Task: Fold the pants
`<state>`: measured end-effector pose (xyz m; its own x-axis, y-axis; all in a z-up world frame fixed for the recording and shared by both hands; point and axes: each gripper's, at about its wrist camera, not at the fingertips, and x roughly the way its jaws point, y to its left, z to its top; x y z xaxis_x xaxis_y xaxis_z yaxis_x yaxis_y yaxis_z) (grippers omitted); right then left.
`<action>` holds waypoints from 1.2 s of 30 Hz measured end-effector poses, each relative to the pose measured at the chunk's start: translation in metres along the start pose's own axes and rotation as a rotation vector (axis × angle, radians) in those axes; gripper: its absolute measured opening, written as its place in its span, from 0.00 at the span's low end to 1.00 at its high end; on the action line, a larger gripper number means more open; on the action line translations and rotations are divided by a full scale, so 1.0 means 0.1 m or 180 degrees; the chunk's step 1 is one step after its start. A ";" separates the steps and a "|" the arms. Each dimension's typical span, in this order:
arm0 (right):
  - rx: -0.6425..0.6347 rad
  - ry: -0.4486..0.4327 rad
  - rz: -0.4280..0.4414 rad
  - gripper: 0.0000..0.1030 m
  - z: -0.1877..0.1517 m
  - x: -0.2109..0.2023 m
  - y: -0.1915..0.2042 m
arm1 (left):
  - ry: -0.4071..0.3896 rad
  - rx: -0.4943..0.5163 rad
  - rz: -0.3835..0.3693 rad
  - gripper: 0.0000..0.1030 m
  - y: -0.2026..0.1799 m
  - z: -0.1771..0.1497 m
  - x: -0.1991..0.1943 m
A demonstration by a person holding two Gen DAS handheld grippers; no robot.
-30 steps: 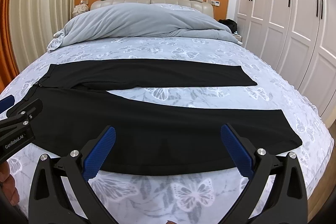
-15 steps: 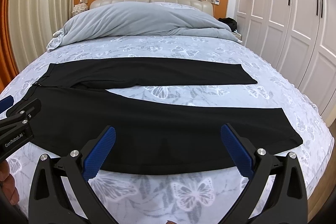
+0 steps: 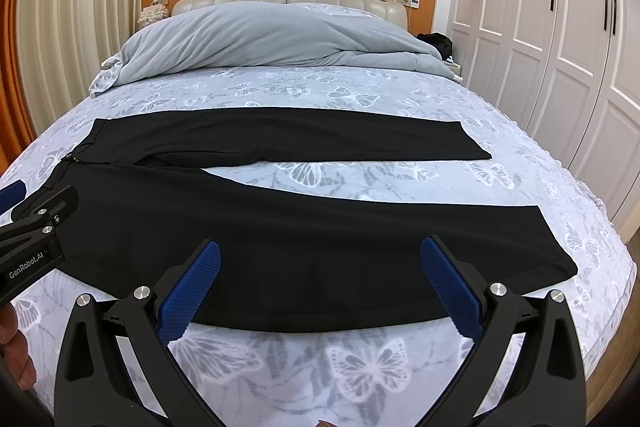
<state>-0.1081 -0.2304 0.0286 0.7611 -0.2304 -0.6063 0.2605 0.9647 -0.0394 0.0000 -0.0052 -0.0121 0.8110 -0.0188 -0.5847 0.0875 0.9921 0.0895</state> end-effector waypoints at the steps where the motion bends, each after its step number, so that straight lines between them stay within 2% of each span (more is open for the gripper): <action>1: 0.0000 0.0000 0.0002 0.95 0.00 0.00 0.00 | -0.0001 0.0000 -0.0006 0.82 0.01 0.01 0.00; 36: -0.0033 0.0014 -0.0002 0.95 -0.03 0.01 0.02 | 0.0006 0.0007 0.0001 0.82 0.02 0.00 0.01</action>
<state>-0.1087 -0.2280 0.0256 0.7584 -0.2304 -0.6098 0.2547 0.9658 -0.0480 0.0005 -0.0037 -0.0123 0.8099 -0.0183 -0.5863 0.0886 0.9919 0.0914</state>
